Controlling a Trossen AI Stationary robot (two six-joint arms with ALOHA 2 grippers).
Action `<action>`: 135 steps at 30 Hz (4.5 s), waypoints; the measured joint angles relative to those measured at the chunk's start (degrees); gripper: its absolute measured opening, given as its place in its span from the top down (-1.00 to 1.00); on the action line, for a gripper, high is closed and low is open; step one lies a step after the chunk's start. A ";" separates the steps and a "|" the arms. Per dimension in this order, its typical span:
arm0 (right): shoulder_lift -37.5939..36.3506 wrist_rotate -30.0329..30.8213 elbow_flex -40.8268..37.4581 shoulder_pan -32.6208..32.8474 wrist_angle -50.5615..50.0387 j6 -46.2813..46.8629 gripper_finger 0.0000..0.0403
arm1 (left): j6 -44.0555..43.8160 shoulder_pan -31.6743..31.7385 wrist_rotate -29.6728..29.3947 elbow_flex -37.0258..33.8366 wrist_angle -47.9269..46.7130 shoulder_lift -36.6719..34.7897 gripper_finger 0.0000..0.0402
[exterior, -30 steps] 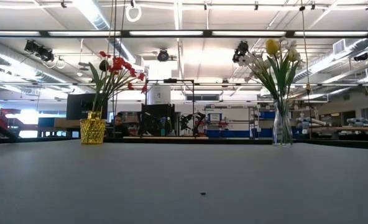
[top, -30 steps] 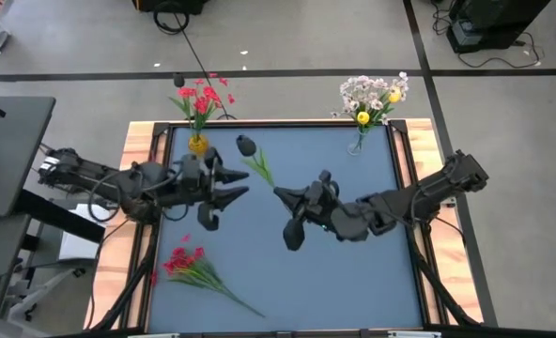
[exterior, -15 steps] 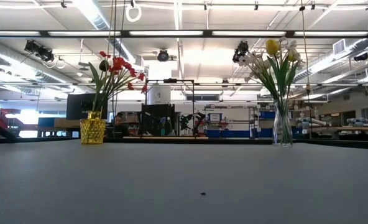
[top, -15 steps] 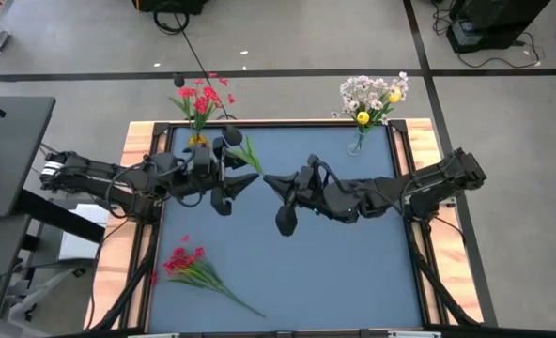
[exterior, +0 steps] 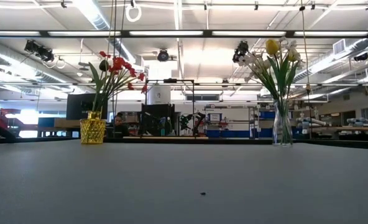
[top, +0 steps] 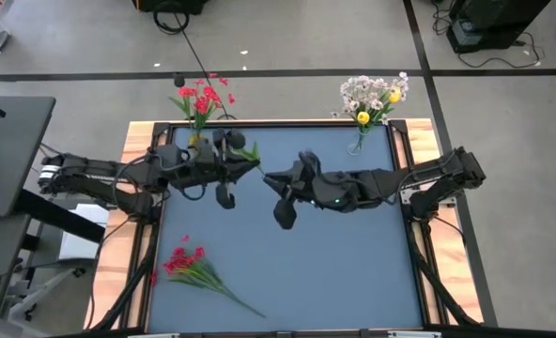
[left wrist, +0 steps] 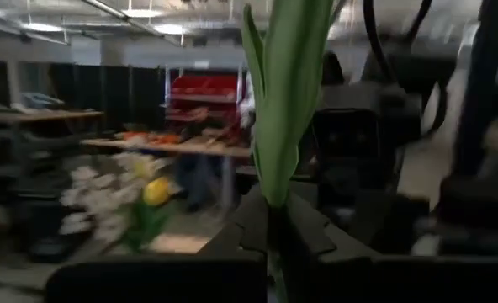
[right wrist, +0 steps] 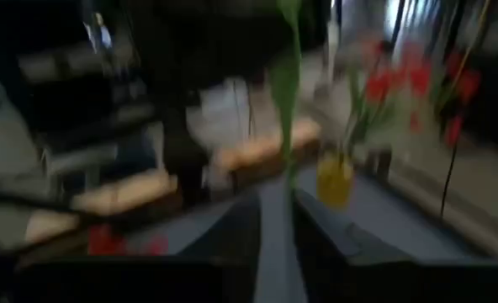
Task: Sort flowers into vase by color
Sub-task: Put the black tulip into the yellow vase, then put the red flowers into the yellow vase
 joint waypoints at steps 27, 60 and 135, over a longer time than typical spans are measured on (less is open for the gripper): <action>-1.71 -1.85 -0.06 -0.69 -36.85 15.91 0.05 | 1.41 39.34 -17.82 -0.04 -41.35 -12.25 0.94; -2.02 -10.03 -0.06 -2.72 -42.78 14.26 -0.04 | -19.11 48.15 -16.57 -11.99 -37.78 -12.33 0.54; 7.86 -14.00 -0.87 12.08 -16.49 57.69 -0.13 | -24.57 -43.47 9.03 -8.99 -52.35 22.01 0.14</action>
